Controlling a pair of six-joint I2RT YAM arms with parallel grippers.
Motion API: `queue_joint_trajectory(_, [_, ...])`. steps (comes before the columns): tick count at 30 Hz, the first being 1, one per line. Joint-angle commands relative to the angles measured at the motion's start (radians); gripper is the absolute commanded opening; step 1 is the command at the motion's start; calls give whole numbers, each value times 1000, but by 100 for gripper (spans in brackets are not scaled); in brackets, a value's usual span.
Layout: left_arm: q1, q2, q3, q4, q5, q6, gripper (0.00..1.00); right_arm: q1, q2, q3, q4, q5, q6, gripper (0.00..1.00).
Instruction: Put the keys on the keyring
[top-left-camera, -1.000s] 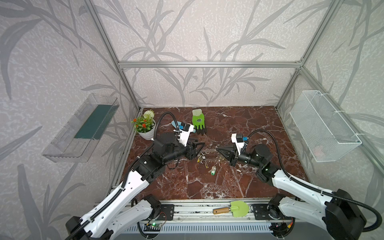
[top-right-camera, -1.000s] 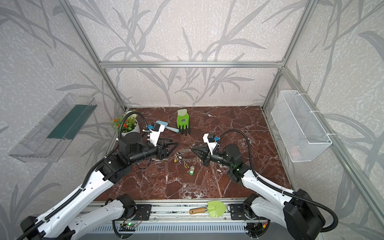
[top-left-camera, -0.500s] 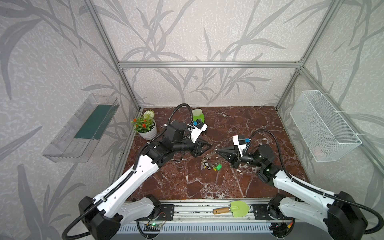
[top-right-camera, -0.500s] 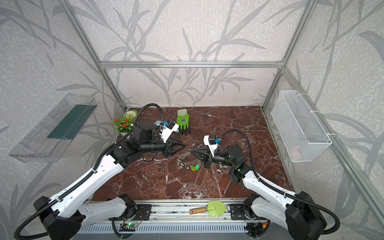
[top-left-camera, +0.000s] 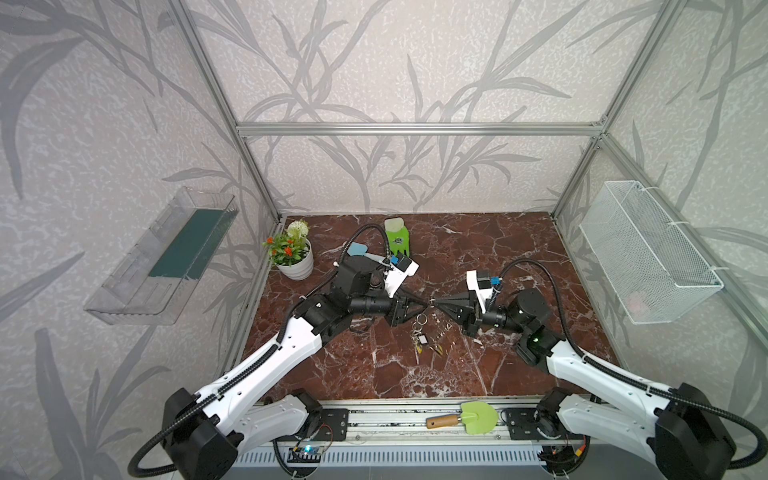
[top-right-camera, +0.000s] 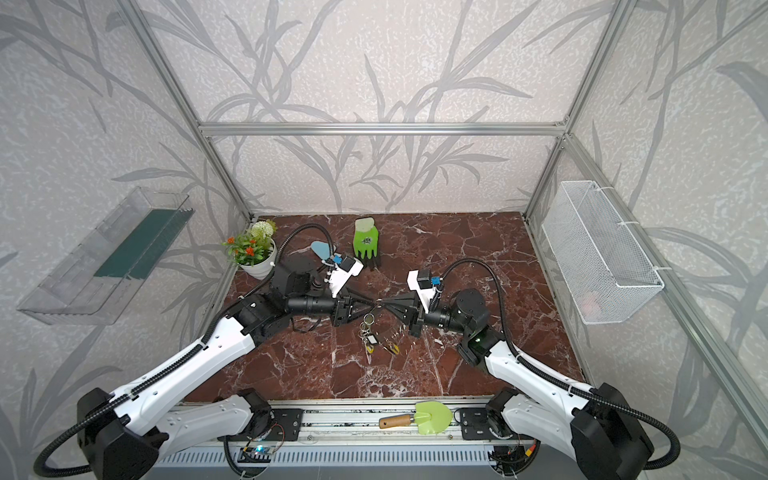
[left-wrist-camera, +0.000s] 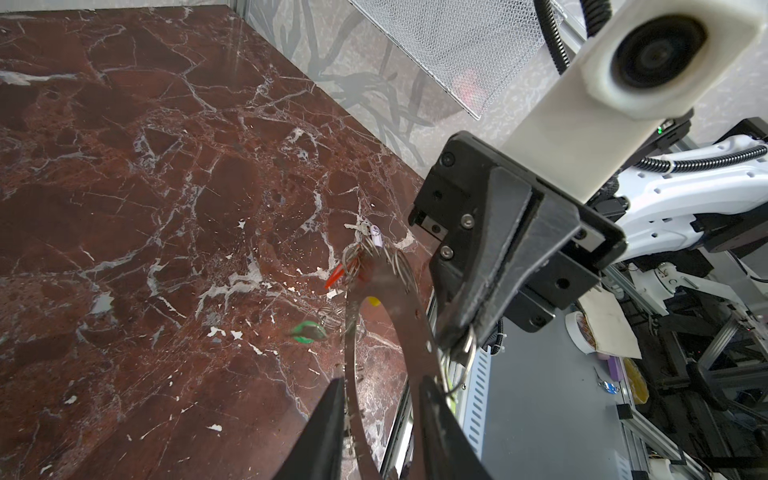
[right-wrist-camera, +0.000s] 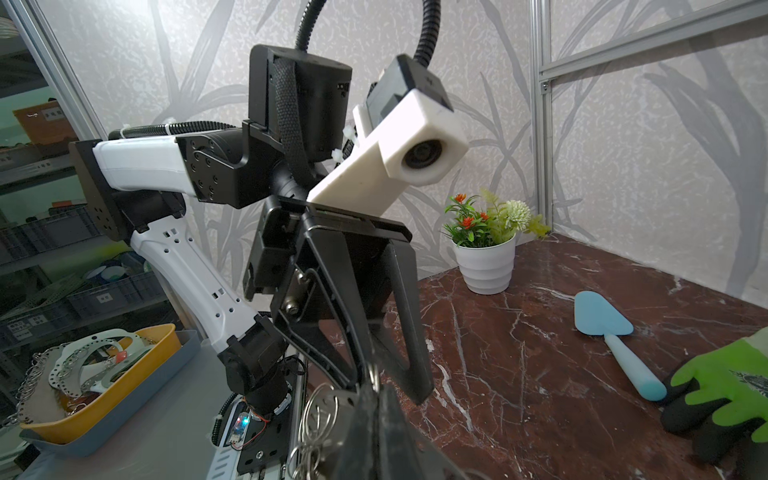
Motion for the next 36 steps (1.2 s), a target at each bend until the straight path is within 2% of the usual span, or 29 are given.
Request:
queue_joint_trajectory(1, [-41, -43, -37, 117, 48, -29, 31, -7, 6, 42, 48, 33, 8, 0])
queue_joint_trajectory(8, [-128, -102, -131, 233, -69, -30, 33, -6, 3, 50, 14, 76, 16, 0])
queue_joint_trajectory(12, [-136, -155, -179, 291, -180, -60, 40, -7, -7, 57, -29, 113, 44, 0])
queue_joint_trajectory(17, [-147, -188, -208, 319, -316, -80, 42, 12, -43, 53, -105, 111, 53, 0])
queue_joint_trajectory(23, [-148, -180, -173, 181, -450, -27, 41, 26, -87, 57, -201, 98, 42, 0])
queue_joint_trajectory(28, [-148, -262, -166, 91, -517, 17, 40, 26, -111, 63, -299, 56, -39, 0])
queue_joint_trajectory(33, [-148, -332, -149, 41, -483, 79, 37, 26, -86, 105, -358, -16, -63, 0])
queue_joint_trajectory(36, [-149, -329, -136, 3, -397, 120, 37, 26, -81, 88, -323, -38, -44, 0])
